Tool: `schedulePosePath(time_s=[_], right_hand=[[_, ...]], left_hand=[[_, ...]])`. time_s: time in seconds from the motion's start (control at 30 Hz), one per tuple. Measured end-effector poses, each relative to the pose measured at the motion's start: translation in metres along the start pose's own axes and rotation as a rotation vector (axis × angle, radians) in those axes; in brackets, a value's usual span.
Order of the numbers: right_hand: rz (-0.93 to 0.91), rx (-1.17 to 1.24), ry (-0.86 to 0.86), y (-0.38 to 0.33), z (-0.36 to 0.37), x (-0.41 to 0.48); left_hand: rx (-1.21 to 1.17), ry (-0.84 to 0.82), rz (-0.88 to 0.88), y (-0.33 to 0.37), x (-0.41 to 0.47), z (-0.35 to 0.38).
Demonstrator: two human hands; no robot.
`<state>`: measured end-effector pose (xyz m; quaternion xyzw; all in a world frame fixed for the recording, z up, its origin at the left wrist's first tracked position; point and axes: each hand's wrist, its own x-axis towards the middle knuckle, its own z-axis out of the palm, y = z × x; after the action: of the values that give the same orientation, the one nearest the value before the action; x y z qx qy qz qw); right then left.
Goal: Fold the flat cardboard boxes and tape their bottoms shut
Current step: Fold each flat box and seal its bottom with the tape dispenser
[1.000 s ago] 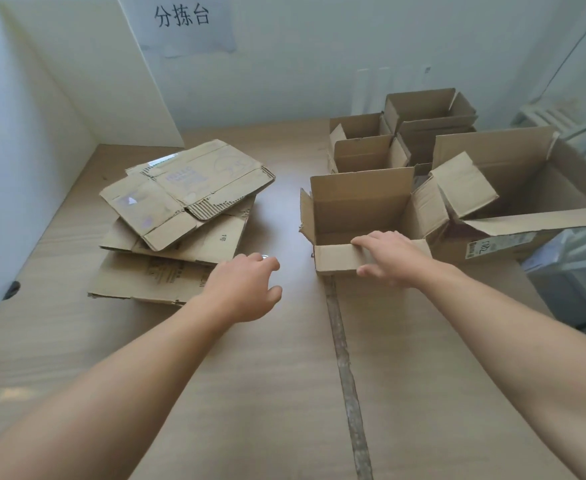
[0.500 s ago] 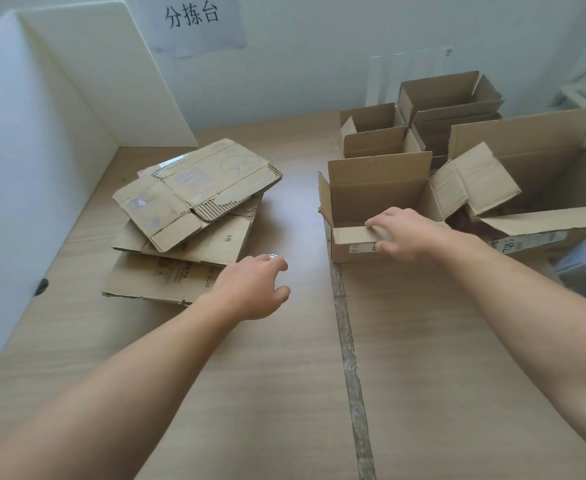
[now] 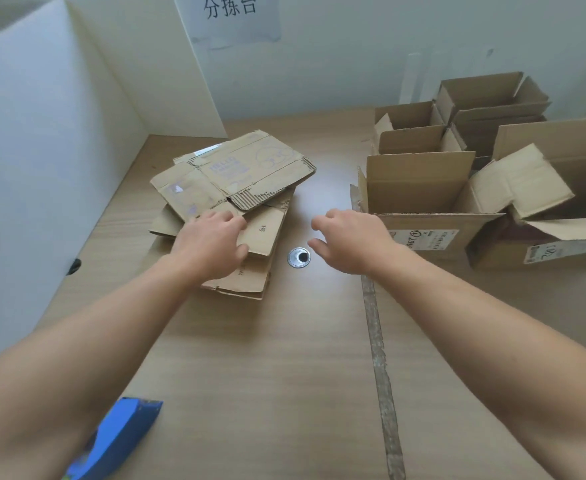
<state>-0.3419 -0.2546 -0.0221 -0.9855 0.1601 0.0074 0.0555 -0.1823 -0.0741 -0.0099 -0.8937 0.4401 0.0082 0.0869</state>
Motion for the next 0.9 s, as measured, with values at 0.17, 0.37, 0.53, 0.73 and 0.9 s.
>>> schedulePosePath(time_s=[0.17,0.37,0.53,0.73,0.9], right_hand=[[0.026,0.019,-0.053,-0.047,0.016,0.022],[0.124,0.030,-0.084,-0.080,0.031,0.041],[0.271,0.165,-0.098,-0.100,0.042,0.045],[0.397,0.321,0.078,-0.112,0.041,0.048],[0.566,0.420,0.249,-0.099,0.041,0.059]], left_hand=[[0.026,0.051,-0.004,-0.041,0.021,0.021],[-0.005,0.055,0.048,-0.081,0.045,0.056],[-0.058,0.150,0.134,-0.103,0.049,0.075],[-0.164,0.279,0.286,-0.130,0.011,0.090],[-0.194,0.261,0.514,-0.169,-0.041,0.113]])
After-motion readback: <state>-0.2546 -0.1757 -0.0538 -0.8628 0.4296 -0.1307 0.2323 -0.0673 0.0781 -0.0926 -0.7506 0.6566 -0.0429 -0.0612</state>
